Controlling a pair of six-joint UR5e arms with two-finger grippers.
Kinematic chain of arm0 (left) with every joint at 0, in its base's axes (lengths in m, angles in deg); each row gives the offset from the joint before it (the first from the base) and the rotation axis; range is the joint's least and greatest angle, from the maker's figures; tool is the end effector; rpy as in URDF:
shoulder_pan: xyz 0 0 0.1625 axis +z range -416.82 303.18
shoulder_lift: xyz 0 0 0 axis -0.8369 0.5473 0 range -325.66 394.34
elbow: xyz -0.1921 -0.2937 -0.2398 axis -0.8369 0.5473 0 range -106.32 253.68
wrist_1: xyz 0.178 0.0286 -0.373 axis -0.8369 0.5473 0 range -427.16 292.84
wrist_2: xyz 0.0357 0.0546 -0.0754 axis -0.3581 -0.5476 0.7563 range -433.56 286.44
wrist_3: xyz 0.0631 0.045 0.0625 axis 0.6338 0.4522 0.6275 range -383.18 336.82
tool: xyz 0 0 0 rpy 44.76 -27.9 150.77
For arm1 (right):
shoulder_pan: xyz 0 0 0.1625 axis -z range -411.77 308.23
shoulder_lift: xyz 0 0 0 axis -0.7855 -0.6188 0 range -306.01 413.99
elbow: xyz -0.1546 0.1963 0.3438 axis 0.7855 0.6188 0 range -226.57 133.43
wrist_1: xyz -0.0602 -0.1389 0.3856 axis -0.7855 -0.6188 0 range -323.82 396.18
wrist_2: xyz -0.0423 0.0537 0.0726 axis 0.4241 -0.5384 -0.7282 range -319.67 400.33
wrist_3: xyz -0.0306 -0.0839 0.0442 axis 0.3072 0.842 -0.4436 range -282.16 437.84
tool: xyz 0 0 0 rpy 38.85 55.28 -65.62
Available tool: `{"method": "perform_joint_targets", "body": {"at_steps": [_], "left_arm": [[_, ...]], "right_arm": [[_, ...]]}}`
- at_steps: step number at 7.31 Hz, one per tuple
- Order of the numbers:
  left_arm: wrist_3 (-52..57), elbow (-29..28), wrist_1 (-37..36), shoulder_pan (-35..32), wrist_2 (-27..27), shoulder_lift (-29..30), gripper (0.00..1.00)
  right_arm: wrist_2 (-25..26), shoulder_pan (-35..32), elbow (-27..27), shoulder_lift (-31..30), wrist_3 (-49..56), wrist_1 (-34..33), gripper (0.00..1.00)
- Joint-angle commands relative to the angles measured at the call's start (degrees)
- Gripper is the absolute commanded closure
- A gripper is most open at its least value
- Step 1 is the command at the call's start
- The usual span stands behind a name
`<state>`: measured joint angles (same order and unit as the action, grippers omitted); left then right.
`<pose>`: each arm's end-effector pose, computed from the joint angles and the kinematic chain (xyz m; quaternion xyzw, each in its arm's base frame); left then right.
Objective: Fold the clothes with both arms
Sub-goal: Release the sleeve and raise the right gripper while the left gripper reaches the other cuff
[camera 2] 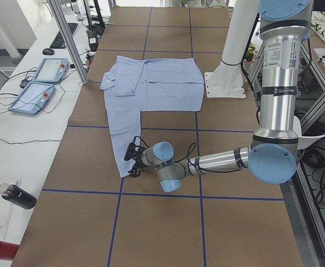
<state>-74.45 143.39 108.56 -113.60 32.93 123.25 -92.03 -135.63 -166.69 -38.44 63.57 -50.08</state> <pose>0.1786 -0.4644 0.6820 0.3085 0.4441 -0.0560 0.8393 0.0173 -0.4572 0.4156 0.1869 -0.3870 -0.0340 0.9023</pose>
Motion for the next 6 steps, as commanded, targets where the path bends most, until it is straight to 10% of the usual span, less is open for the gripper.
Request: {"method": "perform_joint_targets", "body": {"at_steps": [1,6], "left_arm": [[-7.1,-1.9,5.7,1.7,-0.4,-0.8,0.21],[-8.9,-3.7,6.8,2.3,-1.0,-0.8,0.32]], "right_arm": [[0.0,-0.2,-0.6,-0.5,0.0,0.0,0.00],[0.0,-0.4,-0.9,-0.5,-0.1,0.0,0.00]]}}
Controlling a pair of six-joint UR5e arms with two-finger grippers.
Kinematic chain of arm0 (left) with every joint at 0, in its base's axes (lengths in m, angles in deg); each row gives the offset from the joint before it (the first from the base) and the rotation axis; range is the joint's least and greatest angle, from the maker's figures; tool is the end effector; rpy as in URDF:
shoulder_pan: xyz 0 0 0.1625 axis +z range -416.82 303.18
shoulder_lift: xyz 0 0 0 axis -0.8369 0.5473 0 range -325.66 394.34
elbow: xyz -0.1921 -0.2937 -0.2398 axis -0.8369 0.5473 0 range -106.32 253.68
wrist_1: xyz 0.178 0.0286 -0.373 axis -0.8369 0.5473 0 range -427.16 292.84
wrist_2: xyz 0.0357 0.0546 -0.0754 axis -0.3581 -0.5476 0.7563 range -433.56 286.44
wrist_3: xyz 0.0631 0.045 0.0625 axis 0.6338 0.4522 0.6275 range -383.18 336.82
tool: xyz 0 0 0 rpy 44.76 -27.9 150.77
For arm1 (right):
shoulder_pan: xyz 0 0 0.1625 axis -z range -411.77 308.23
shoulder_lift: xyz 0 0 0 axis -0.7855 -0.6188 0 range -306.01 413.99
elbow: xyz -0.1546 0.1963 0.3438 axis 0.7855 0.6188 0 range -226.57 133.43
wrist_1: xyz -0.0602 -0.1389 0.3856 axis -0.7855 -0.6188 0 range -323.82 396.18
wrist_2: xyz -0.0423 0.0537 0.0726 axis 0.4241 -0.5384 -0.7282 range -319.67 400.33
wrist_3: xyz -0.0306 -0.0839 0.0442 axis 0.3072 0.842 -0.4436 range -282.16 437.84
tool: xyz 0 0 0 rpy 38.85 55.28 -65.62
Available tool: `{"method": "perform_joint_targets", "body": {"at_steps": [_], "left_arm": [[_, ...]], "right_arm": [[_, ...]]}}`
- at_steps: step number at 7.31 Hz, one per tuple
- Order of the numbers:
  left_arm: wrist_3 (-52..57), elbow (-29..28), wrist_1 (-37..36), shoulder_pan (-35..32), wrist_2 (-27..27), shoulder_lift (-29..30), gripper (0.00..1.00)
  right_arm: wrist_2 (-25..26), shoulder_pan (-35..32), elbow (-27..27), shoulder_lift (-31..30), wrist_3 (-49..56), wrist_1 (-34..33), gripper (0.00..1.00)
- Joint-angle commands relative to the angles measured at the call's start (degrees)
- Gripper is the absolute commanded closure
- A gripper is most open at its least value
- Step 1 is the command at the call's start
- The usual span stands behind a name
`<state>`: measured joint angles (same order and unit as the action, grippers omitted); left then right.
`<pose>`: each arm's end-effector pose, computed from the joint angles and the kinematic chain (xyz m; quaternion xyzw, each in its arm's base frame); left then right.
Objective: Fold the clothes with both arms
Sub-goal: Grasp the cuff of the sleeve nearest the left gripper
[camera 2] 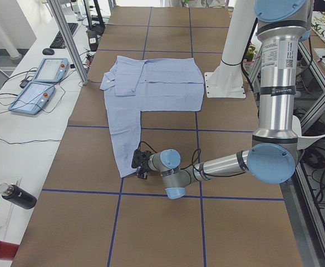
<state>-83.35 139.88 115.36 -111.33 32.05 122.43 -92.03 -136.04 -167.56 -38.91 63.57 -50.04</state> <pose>0.1842 -0.4418 0.7036 0.2822 0.4804 -0.1037 0.8239 0.0210 -0.4524 0.4121 0.1918 -0.3866 -0.0322 0.9015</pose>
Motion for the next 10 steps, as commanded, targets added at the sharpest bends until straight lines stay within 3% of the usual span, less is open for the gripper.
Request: {"method": "perform_joint_targets", "body": {"at_steps": [1,2,4,6,7,9,10], "left_arm": [[0.0,-0.3,0.0,0.0,-0.7,0.1,0.32],[0.0,-0.5,0.0,0.0,-1.2,0.1,0.35],[-0.1,-0.6,0.0,0.0,-1.3,0.2,0.52],[0.0,-0.5,0.0,0.0,-1.3,0.2,0.90],[0.1,-0.2,0.0,0.0,-1.3,0.2,1.00],[0.4,2.5,-0.2,-0.2,-0.1,-0.2,1.00],[0.5,5.9,-2.2,-0.7,4.0,-0.2,1.00]], "right_arm": [[0.0,0.0,-0.4,0.0,-0.1,0.0,0.00],[-0.1,0.0,-0.4,0.0,-0.1,0.0,0.00],[-0.1,0.0,-0.3,0.0,0.0,0.0,0.00],[-0.1,0.0,-0.3,0.0,-0.1,0.0,0.00],[-0.1,0.0,-0.2,0.0,-0.1,0.0,0.00],[-0.1,0.1,-0.1,0.1,-0.1,-0.1,0.00],[-0.1,0.0,0.0,0.1,-0.1,-0.1,0.00]]}}
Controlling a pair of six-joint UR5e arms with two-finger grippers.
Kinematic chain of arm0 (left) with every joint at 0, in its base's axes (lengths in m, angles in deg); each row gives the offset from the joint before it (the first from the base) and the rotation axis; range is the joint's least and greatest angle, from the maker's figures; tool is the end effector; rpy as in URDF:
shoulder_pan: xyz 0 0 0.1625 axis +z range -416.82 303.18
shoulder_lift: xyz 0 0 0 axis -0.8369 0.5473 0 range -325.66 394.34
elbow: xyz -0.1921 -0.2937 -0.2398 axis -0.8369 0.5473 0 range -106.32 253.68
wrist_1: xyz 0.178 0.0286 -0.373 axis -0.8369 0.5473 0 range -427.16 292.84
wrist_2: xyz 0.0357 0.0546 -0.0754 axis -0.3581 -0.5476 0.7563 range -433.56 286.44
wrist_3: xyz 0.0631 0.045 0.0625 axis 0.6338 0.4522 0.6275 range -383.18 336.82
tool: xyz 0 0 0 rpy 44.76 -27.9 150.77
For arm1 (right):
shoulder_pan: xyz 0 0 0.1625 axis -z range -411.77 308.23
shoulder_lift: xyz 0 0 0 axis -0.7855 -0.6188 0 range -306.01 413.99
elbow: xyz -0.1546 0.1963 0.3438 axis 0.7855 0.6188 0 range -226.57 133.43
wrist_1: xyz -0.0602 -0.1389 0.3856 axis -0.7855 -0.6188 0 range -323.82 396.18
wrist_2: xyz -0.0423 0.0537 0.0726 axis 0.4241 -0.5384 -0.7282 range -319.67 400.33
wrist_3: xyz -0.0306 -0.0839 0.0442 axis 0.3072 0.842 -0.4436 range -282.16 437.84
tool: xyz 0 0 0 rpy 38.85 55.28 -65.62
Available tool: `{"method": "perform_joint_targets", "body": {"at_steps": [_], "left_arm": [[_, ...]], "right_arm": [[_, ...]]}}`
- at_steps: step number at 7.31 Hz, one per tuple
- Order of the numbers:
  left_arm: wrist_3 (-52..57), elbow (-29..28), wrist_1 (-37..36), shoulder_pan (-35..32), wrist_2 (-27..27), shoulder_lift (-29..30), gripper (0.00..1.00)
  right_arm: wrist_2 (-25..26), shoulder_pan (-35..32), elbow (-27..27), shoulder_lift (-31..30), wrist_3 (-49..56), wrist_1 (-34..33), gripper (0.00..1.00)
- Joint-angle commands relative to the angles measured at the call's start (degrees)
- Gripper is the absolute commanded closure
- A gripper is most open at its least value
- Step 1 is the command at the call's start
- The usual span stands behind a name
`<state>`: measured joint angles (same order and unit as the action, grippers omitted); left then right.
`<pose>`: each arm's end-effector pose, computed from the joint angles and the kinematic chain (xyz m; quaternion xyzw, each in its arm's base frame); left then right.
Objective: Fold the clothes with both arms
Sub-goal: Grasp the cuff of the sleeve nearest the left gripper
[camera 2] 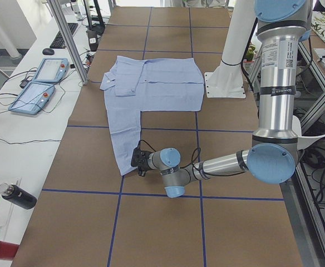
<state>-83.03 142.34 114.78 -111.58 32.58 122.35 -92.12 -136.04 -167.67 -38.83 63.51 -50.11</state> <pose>0.1854 -0.4455 0.6847 0.2911 0.4900 -0.0970 0.8160 0.0209 -0.4523 0.4106 0.1923 -0.3874 -0.0324 0.9010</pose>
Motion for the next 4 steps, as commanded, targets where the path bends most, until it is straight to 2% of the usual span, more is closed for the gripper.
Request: {"method": "perform_joint_targets", "body": {"at_steps": [1,2,4], "left_arm": [[0.2,6.4,-6.0,-1.6,5.0,0.8,1.00],[0.3,11.5,-13.9,-1.8,5.0,2.0,1.00],[0.2,25.2,-39.9,-1.8,4.8,10.1,1.00]], "right_arm": [[-0.1,0.1,0.2,-0.1,0.0,0.0,0.00],[0.0,0.1,0.3,0.0,-0.1,0.0,0.00],[0.0,0.1,0.4,0.0,-0.1,0.0,0.00]]}}
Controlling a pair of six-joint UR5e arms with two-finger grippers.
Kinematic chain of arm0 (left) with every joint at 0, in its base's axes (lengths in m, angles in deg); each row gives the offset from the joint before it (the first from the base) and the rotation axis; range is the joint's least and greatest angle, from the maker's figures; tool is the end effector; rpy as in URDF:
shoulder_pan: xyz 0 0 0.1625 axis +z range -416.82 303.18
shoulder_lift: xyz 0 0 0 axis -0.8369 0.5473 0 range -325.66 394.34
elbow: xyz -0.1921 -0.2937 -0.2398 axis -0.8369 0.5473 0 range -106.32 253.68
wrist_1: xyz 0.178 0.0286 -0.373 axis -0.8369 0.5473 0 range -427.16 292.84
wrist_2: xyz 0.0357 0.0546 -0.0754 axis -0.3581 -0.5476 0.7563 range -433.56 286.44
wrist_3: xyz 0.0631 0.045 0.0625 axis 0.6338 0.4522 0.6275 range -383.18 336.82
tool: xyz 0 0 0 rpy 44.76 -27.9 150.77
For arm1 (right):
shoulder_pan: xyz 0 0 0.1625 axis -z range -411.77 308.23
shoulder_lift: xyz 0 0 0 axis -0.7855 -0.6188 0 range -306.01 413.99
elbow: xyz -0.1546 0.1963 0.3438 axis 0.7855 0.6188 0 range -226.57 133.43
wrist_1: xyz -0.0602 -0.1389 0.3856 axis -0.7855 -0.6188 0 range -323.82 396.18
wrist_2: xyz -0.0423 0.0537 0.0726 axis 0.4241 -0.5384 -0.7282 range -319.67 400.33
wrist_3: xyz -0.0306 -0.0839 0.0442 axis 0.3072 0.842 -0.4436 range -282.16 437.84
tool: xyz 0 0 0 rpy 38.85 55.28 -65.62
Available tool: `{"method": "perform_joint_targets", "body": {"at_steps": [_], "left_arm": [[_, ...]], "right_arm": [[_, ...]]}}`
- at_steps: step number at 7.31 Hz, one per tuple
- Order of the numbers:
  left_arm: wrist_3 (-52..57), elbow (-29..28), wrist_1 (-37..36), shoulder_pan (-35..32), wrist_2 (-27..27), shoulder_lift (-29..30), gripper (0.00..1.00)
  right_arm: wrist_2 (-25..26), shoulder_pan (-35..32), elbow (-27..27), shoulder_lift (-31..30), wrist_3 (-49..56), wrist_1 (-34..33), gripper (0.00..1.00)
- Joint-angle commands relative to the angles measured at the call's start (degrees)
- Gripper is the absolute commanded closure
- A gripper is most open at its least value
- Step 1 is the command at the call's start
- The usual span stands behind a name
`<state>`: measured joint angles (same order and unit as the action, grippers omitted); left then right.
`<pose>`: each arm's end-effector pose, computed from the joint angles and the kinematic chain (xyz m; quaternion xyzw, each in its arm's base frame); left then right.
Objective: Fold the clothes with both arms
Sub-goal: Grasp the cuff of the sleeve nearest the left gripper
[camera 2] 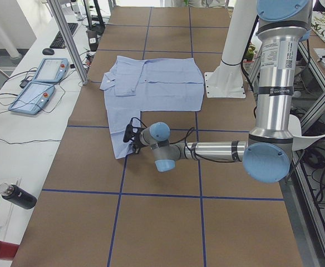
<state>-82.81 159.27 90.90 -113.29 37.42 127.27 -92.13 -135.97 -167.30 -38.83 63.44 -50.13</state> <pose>0.2162 -0.5030 0.5426 0.2604 0.4966 -0.0882 0.8233 0.0202 -0.4535 0.4137 0.1888 -0.3875 -0.0311 0.9018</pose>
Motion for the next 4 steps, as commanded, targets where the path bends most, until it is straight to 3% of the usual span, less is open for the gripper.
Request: {"method": "perform_joint_targets", "body": {"at_steps": [1,2,4], "left_arm": [[-0.4,10.9,-27.9,1.2,-0.4,13.2,1.00],[-0.4,10.8,-38.1,4.1,-0.8,21.1,1.00],[-0.6,10.1,-55.9,12.0,-7.5,37.0,1.00]], "right_arm": [[0.0,0.0,0.1,0.0,-0.2,0.0,0.00],[-0.1,0.0,0.2,-0.1,-0.3,0.0,0.00],[-0.1,0.0,0.5,-0.1,-0.5,0.0,0.00]]}}
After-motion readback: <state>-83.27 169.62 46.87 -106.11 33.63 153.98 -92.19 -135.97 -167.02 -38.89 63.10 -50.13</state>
